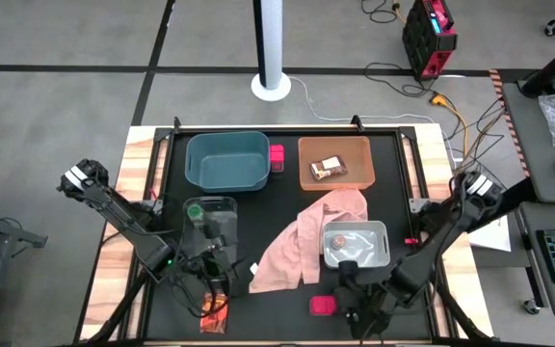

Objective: Sort spices by type
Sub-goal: Put the bottom red seasoning can into the blue bin

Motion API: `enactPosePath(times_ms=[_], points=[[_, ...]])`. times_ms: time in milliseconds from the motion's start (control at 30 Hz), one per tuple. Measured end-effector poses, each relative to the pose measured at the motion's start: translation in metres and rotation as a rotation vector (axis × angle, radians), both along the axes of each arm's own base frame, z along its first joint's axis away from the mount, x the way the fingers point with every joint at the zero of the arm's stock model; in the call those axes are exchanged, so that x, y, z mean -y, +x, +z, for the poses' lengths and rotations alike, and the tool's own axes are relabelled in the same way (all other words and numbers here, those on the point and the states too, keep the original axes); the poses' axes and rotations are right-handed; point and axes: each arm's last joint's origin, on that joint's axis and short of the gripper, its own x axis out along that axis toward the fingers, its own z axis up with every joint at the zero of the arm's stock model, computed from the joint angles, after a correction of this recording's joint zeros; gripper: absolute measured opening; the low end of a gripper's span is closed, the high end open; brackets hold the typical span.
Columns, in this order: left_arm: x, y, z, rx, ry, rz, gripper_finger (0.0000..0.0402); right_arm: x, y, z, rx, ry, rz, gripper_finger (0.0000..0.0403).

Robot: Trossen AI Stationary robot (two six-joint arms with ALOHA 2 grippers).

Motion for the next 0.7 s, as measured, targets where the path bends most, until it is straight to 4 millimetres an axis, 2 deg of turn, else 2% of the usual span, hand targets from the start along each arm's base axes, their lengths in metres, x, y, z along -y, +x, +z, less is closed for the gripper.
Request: enactPosePath(times_ms=[133, 267, 700], points=[[0.001, 0.001, 0.002, 0.022, -0.019, -0.001, 0.0166, -0.009, 0.009, -0.001, -0.017, -0.004, -0.014, 0.0295], [0.001, 0.001, 0.003, 0.03, -0.026, -0.001, 0.0166, -0.013, 0.013, -0.01, -0.078, -0.025, -0.058, 0.031], [0.001, 0.001, 0.003, 0.017, 0.005, -0.009, 0.0166, -0.023, 0.021, -0.026, -0.143, -0.037, -0.127, 0.0285]])
